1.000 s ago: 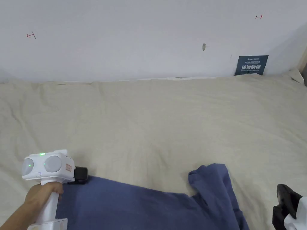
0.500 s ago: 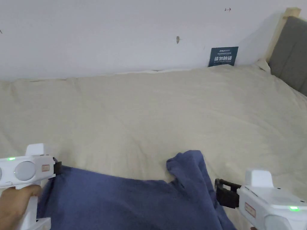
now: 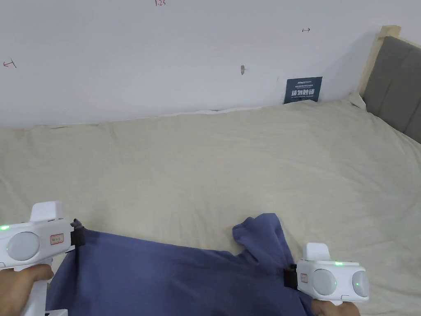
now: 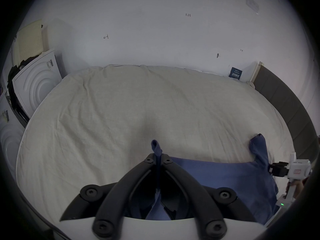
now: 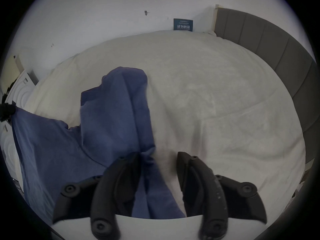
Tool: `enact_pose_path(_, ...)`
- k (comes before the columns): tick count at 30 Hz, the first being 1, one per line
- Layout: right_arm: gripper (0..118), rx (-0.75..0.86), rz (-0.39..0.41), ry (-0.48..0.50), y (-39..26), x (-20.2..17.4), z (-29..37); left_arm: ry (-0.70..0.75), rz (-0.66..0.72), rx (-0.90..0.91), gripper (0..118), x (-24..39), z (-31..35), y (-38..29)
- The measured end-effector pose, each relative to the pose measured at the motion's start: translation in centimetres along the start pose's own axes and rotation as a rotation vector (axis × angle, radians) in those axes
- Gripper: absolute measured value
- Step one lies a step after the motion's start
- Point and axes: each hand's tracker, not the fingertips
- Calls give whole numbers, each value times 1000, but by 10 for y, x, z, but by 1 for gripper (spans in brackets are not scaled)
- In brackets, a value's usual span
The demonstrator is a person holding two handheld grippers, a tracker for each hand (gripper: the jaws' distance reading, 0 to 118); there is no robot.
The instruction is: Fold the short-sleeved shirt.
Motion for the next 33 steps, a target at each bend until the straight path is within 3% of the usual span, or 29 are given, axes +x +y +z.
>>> enact_pose_path(3,5,-6,57,29,-2,-15,11,-1,5,0,4,-2,3,-3)
enact_pose_path(4,3,-15,72,12,-2,-20,12,0,7,2,4,-2,4,-4)
enact_pose_path(6,2,-4,145,-7,-4,-22,14,-2,18,6,4,-4,8,-7)
enact_pose_path(9,1,66,105,7,-5,-18,41,-2,40,18,4,-8,18,-10)
enact_pose_path(12,2,195,133,21,3,-11,78,7,67,50,4,-14,34,-11)
enact_pose_path(15,1,310,217,-20,22,-11,132,17,113,124,4,-20,60,-8)
enact_pose_path(19,1,448,208,-8,53,-4,185,18,143,221,4,-24,109,5)
enact_pose_path(33,2,925,238,28,207,-33,371,153,121,582,4,-51,273,151)
